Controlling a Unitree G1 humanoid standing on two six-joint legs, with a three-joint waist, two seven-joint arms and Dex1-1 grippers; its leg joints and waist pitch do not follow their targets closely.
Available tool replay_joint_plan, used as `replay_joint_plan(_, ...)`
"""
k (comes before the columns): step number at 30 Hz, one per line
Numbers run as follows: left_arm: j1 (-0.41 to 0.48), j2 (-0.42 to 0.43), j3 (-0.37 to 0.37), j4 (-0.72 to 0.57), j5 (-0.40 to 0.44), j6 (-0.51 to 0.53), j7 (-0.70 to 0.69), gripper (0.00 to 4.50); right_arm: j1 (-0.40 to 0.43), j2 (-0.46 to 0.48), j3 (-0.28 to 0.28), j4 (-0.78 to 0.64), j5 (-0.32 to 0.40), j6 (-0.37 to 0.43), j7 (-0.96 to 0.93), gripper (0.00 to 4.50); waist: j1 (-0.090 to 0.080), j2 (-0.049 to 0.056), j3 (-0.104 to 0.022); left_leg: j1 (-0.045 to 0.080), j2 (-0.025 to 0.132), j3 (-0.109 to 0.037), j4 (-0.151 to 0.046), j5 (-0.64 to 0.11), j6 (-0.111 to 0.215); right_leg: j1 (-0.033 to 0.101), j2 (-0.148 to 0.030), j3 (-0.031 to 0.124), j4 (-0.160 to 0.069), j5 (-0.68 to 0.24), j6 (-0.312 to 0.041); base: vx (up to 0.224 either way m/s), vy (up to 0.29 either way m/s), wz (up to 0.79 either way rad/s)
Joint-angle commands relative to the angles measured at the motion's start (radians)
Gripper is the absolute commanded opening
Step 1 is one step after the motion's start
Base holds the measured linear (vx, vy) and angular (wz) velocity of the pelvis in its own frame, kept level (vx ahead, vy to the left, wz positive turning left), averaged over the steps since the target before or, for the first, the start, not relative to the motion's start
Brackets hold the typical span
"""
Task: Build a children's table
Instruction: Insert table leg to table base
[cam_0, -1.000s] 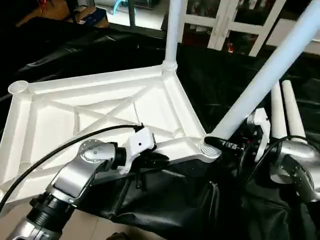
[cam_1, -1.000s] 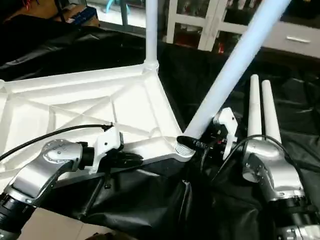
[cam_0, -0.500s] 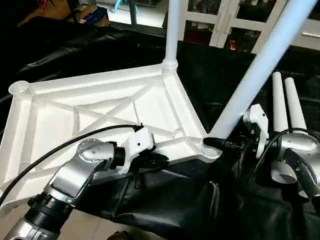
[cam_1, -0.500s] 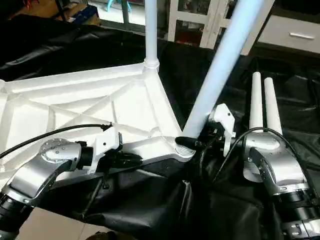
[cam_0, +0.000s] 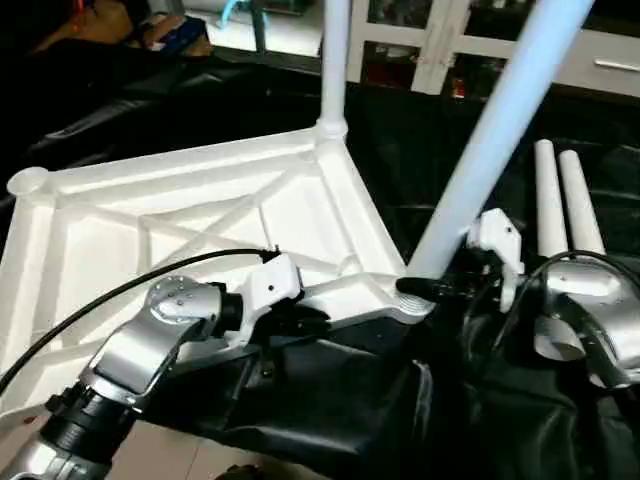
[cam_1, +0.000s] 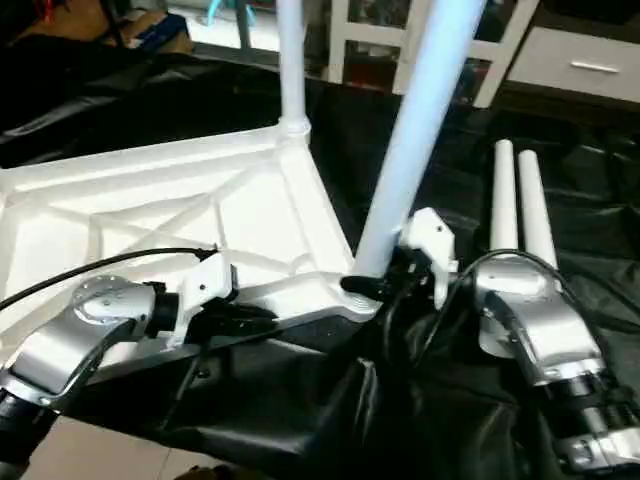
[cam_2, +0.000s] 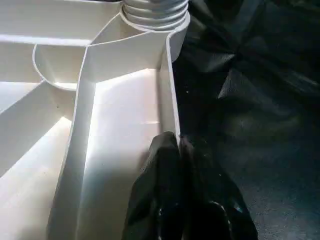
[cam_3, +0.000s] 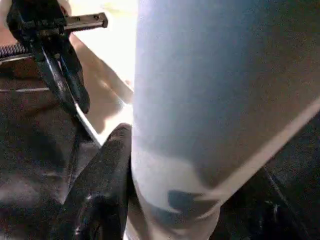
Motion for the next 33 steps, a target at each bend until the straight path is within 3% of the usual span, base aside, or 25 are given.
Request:
replay_joint_plan(1, -0.017, -0.018, -0.027, -0.051, -0.024, -0.012, -0.043, 0.00, 0.060, 0.011, 0.202, 0.049, -0.250, -0.030, -0.043, 1.93, 0.004, -0.006, -0.032, -0.014, 0.017, -0.003, -0.046, -0.138, 0.106, 0.049, -0.046, 0.035, -0.055, -0.189, -0.265, 0.000, 0.000, 0.00)
replay_joint_plan(8, -0.015, -0.016, -0.026, -0.055, -0.024, -0.012, -0.041, 0.00, 0.077, 0.063, 0.159, 0.077, -0.219, -0.067, -0.107, 1.93, -0.001, -0.005, -0.026, -0.011, 0.017, -0.007, -0.051, -0.209, 0.073, 0.038, -0.047, 0.036, -0.070, -0.342, -0.211, 0.000, 0.000, 0.00)
replay_joint_plan(15, -0.012, -0.016, -0.025, -0.058, -0.027, -0.006, -0.045, 0.00, 0.103, 0.076, 0.109, 0.139, -0.212, -0.072, -0.150, 1.93, -0.005, -0.006, -0.028, -0.013, 0.018, -0.010, -0.055, -0.221, 0.070, 0.037, -0.045, 0.035, -0.070, -0.343, -0.207, 0.000, 0.000, 0.00)
replay_joint_plan(21, -0.007, -0.017, -0.023, -0.065, -0.031, -0.001, -0.051, 0.00, 0.131, 0.088, 0.079, 0.191, -0.231, -0.144, -0.210, 1.93, -0.004, -0.005, -0.030, -0.013, 0.020, -0.010, -0.057, -0.242, 0.058, 0.037, -0.044, 0.034, -0.070, -0.318, -0.214, 0.000, 0.000, 0.00)
replay_joint_plan(23, -0.008, -0.016, -0.023, -0.065, -0.031, 0.000, -0.054, 0.00, 0.140, 0.105, 0.050, 0.176, -0.180, -0.104, -0.205, 1.93, -0.005, -0.005, -0.031, -0.014, 0.019, -0.012, -0.059, -0.250, 0.055, 0.038, -0.043, 0.034, -0.069, -0.317, -0.215, 0.000, 0.000, 0.00)
replay_joint_plan(27, -0.018, -0.014, -0.024, -0.061, -0.030, 0.000, -0.061, 0.00, 0.120, 0.159, -0.072, 0.155, 0.028, 0.147, -0.206, 1.93, -0.005, -0.001, -0.037, -0.010, 0.019, -0.012, -0.057, -0.232, 0.060, 0.040, -0.041, 0.037, -0.065, -0.261, -0.236, 0.000, 0.000, 0.00)
replay_joint_plan(30, -0.021, -0.014, -0.025, -0.060, -0.030, 0.001, -0.063, 0.00, 0.091, 0.172, -0.130, 0.192, 0.085, 0.198, -0.234, 1.93, 0.000, 0.000, -0.043, -0.014, 0.019, -0.010, -0.050, -0.149, 0.066, 0.046, -0.040, 0.034, -0.049, -0.129, -0.270, 0.000, 0.000, 0.00)
replay_joint_plan(33, -0.021, -0.013, -0.024, -0.062, -0.029, 0.001, -0.064, 0.00, 0.071, 0.172, -0.177, 0.213, 0.130, 0.213, -0.250, 1.93, 0.000, 0.000, -0.044, -0.010, 0.017, -0.005, -0.045, -0.118, 0.080, 0.048, -0.040, 0.034, -0.042, -0.054, -0.301, 0.000, 0.000, 0.00)
